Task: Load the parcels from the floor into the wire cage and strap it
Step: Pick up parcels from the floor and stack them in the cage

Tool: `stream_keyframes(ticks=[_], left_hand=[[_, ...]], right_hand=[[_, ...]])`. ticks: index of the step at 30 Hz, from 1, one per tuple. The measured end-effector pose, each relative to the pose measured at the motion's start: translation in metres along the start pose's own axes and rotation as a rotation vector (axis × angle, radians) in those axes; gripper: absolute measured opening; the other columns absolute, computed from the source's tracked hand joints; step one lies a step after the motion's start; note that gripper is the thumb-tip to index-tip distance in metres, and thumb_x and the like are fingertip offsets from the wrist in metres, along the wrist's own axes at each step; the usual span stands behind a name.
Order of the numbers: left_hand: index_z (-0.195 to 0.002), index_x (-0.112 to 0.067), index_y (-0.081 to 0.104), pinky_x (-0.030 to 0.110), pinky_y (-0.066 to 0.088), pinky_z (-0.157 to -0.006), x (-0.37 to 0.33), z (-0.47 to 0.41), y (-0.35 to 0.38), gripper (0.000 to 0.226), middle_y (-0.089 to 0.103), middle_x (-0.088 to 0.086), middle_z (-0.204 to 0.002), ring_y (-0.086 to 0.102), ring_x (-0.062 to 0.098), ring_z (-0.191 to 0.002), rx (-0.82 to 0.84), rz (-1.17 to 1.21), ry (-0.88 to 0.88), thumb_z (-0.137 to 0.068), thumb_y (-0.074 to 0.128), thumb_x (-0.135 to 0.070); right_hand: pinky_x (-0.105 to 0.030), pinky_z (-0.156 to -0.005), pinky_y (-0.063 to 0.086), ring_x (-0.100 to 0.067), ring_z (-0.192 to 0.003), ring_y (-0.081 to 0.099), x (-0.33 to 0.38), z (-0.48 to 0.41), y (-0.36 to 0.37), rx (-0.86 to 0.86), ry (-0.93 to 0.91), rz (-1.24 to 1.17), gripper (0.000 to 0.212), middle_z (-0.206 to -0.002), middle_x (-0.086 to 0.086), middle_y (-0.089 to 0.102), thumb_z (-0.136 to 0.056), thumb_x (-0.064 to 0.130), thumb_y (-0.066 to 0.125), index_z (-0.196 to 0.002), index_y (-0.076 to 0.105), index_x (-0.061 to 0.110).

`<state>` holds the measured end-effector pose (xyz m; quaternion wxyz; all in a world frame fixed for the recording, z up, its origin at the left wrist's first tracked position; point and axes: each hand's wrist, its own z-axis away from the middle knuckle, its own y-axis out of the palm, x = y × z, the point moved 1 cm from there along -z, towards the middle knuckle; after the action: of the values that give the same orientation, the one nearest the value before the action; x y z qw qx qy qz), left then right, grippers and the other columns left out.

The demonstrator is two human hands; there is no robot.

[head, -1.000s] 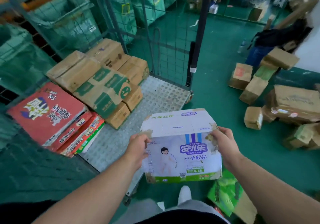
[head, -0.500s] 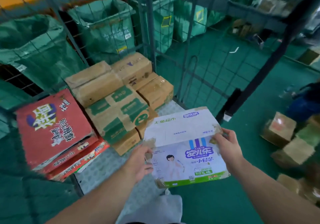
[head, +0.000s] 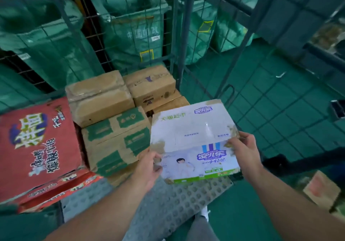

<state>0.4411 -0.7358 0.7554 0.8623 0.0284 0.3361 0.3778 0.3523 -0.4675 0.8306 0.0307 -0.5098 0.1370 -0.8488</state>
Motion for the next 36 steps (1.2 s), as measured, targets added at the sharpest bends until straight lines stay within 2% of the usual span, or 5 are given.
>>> stream_keyframes(ticks=[9,12,16,29,36], left_hand=[[-0.095,-0.006,0.053,0.034,0.05,-0.066,-0.024,-0.12,0.068,0.032,0.064,0.01,-0.092,0.059,0.024,-0.08,-0.198,0.18,0.09,-0.063,0.057,-0.003],[-0.13,-0.014,0.051,0.047,0.05,-0.094,-0.026,-0.159,0.082,0.054,0.069,0.013,-0.12,0.064,0.031,-0.107,-0.322,0.225,0.154,-0.079,0.058,0.001],[-0.119,-0.02,0.051,0.035,0.047,-0.092,-0.038,-0.2,0.093,0.028,0.064,0.003,-0.109,0.06,0.022,-0.101,-0.409,0.256,0.226,-0.098,0.048,-0.003],[-0.154,-0.05,0.029,0.049,0.032,-0.121,-0.003,-0.279,0.084,0.097,0.052,-0.012,-0.147,0.052,0.018,-0.134,-0.456,0.154,0.086,-0.07,0.072,-0.028],[-0.137,-0.044,0.043,0.038,0.039,-0.109,-0.019,-0.269,0.093,0.048,0.061,-0.017,-0.118,0.057,0.01,-0.108,-0.412,-0.04,0.101,-0.102,0.051,-0.011]], right_hand=[[-0.012,-0.044,0.046,0.007,-0.052,0.061,0.035,-0.175,0.047,0.192,-0.002,0.069,0.027,-0.094,-0.003,0.063,-0.097,0.002,0.062,-0.121,0.05,0.005],[-0.019,-0.052,0.051,-0.005,-0.066,0.064,0.036,-0.231,0.072,0.245,0.019,0.121,0.028,-0.095,-0.004,0.063,-0.095,0.006,0.064,-0.12,0.05,0.007],[-0.023,-0.069,0.049,-0.015,-0.084,0.062,0.021,-0.299,0.12,0.322,-0.031,0.173,0.03,-0.109,-0.007,0.065,-0.094,0.014,0.069,-0.117,0.051,0.018],[-0.05,-0.1,0.048,-0.019,-0.104,0.06,-0.039,-0.356,0.174,0.469,0.078,0.45,0.044,-0.107,0.008,0.055,-0.097,0.013,0.061,-0.132,0.045,0.034],[-0.048,-0.104,0.045,-0.024,-0.129,0.049,-0.023,-0.395,0.18,0.641,0.153,0.541,0.091,-0.157,0.001,0.042,-0.088,0.035,0.069,-0.16,0.014,0.038]])
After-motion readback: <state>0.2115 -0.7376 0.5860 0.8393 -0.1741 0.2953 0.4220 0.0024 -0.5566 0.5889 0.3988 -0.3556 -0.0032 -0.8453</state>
